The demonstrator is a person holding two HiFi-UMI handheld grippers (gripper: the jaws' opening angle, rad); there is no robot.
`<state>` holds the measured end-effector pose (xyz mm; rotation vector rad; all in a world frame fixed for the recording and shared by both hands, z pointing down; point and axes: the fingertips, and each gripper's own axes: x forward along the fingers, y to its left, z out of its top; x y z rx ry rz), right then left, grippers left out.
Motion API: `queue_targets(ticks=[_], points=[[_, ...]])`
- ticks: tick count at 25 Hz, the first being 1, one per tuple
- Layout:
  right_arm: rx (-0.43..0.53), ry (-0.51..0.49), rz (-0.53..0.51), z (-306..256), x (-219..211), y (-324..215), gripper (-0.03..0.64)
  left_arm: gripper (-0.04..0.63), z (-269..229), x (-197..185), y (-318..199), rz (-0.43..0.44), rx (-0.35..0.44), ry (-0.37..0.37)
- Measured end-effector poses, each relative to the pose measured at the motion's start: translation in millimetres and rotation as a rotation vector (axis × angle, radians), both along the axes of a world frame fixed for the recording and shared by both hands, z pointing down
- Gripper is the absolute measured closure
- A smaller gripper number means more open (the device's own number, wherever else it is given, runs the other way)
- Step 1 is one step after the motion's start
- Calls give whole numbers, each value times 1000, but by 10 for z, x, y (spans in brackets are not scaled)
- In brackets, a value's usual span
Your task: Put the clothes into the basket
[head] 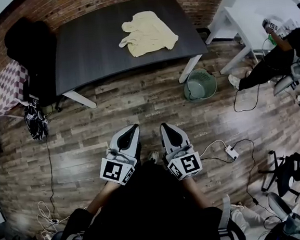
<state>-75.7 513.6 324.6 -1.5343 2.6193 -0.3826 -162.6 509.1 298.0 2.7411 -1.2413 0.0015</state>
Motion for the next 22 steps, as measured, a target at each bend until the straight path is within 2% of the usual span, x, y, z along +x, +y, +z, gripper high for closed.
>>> queue_targets(ticks=[6, 12, 22], points=[[-1, 24, 0, 37, 14, -405, 617, 594, 45, 6, -488, 1, 7, 25], [-9, 52, -3, -2, -85, -1019, 617, 594, 2, -46, -1206, 4, 15, 49], [-22, 63, 9, -114, -449, -2113, 618, 594, -126, -375, -2273, 46, 17, 79]])
